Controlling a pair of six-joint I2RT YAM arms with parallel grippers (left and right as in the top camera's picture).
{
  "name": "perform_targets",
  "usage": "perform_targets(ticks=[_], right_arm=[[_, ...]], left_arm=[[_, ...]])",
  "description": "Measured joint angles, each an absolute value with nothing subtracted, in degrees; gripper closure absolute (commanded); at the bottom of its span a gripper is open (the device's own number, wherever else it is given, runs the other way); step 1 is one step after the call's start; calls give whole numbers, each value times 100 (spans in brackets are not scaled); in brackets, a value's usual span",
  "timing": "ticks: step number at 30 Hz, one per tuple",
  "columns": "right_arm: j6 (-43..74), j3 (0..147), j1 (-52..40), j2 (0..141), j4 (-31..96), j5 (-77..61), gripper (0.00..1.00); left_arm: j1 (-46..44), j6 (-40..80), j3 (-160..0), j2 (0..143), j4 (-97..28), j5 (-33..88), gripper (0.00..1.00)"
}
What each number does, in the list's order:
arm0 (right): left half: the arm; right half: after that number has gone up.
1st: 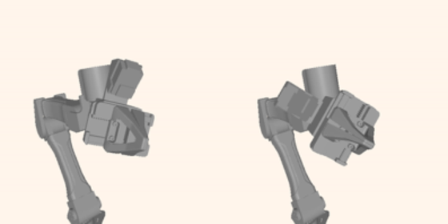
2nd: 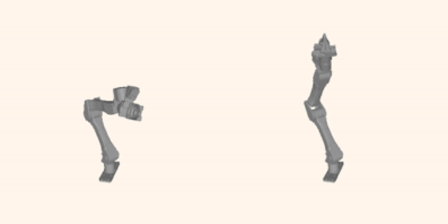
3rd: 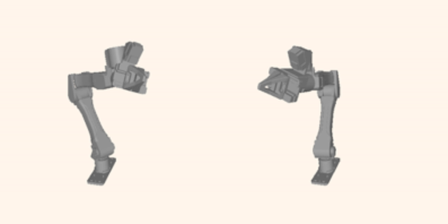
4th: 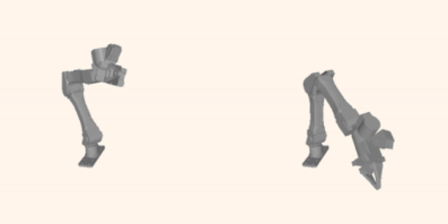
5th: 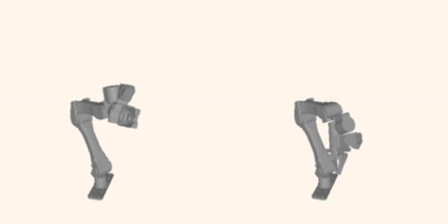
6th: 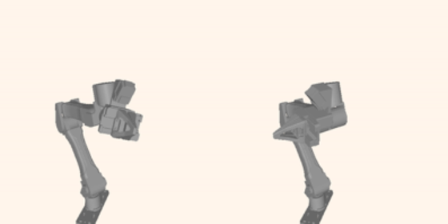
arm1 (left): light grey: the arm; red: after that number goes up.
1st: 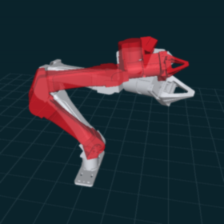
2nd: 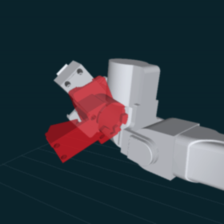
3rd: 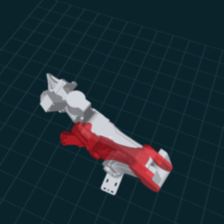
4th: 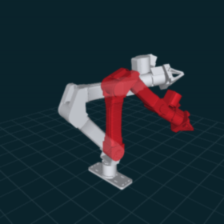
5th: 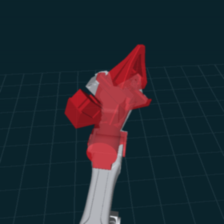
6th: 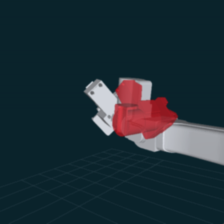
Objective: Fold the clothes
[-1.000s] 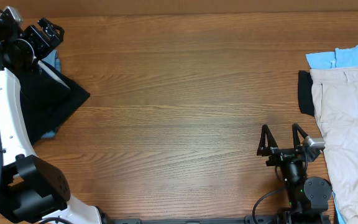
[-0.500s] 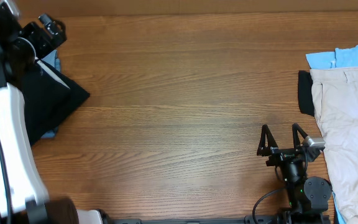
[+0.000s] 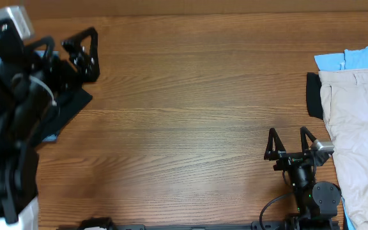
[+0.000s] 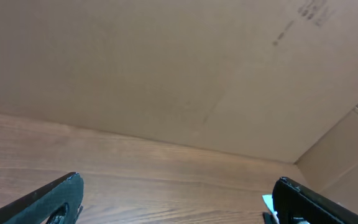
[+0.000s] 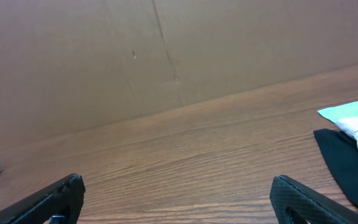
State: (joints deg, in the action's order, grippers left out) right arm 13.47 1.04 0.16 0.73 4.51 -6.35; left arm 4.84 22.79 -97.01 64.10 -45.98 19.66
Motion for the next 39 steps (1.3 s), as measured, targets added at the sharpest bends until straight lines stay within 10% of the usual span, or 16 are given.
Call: perform_targets(ticks=[15,23,39], right_arm=[[1347,104,16,73,451,-637,0],[1352,104,16,73,454,-635,0],[1347,104,19,73,456,-635,0]], left_arm=[[484,2276,-4436,3328,-4313,1313,0],[484,2303,-1931,2036,-1806,1135,0],[484,2217,-191,196,-301,384,0]])
